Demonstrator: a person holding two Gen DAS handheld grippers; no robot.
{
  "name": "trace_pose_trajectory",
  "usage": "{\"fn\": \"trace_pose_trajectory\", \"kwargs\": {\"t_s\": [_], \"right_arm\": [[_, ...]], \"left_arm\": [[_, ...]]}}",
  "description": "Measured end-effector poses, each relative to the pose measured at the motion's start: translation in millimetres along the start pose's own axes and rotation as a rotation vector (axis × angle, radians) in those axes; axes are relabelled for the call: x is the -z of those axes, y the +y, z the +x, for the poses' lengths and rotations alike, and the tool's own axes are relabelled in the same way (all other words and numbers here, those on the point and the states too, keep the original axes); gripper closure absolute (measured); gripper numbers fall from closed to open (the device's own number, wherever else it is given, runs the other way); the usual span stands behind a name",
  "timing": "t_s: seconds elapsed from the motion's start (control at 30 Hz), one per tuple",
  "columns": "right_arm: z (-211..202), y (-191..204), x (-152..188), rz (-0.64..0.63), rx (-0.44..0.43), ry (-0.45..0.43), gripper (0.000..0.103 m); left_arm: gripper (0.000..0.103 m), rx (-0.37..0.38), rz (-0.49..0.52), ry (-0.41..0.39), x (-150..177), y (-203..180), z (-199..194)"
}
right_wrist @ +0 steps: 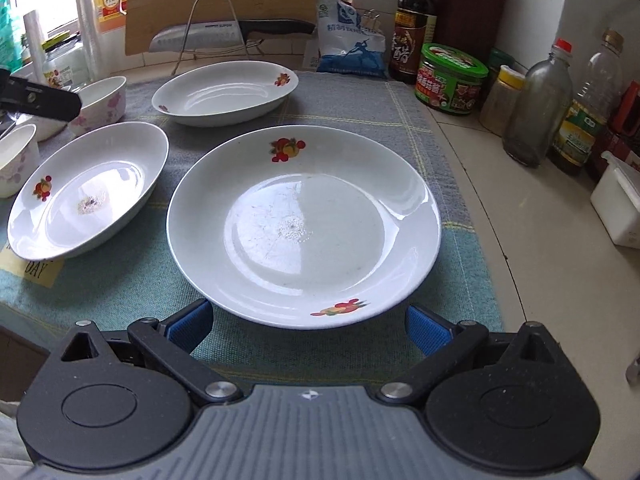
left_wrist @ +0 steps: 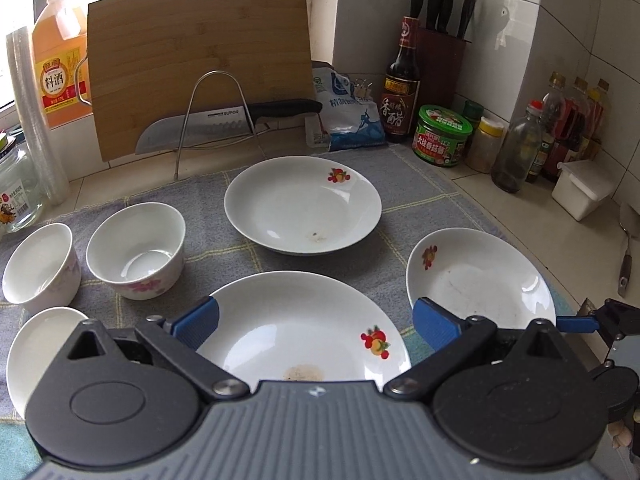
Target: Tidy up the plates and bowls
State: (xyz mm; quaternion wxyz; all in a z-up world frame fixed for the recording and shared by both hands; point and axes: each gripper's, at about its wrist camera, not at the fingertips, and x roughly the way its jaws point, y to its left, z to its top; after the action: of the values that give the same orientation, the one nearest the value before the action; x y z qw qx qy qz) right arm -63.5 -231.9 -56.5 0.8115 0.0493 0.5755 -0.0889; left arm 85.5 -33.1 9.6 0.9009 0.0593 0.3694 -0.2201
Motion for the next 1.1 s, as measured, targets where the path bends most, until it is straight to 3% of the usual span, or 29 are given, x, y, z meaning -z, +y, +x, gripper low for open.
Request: {"fn": "trace_pose_trajectory", "kwargs": {"t_s": [0.23, 0.4, 0.5, 0.8, 1.1], "right_arm": [[19.9, -22.9, -3.1, -0.099, -0.141, 0.011, 0.0], [24.4, -26.0, -6.7, -0.148, -0.155, 0.017, 0.0], [23.4, -27.6, -0.1, -0.132, -0.151, -0.028, 0.0], [21.1, -29.2, 9.1, -0.127, -0.154, -0.091, 0.0], [21.8, -35.6, 7.9, -0.188, -0.206, -0.095, 0.0]], "left_arm": [[0.001, -0.017, 0.043, 0.037, -19.0, -36.5, 31.3], [0.002, 0.019, 0.085, 0.078, -27.3, -52.0, 50.1], [0.003, 0.072, 0.158, 0.099, -31.9, -61.8, 63.2], [0.026, 0.214, 0.313, 0.201, -49.0, -87.3, 106.0], [0.035, 0.293, 0.395, 0.32, -56.8, -100.1, 138.6]]}}
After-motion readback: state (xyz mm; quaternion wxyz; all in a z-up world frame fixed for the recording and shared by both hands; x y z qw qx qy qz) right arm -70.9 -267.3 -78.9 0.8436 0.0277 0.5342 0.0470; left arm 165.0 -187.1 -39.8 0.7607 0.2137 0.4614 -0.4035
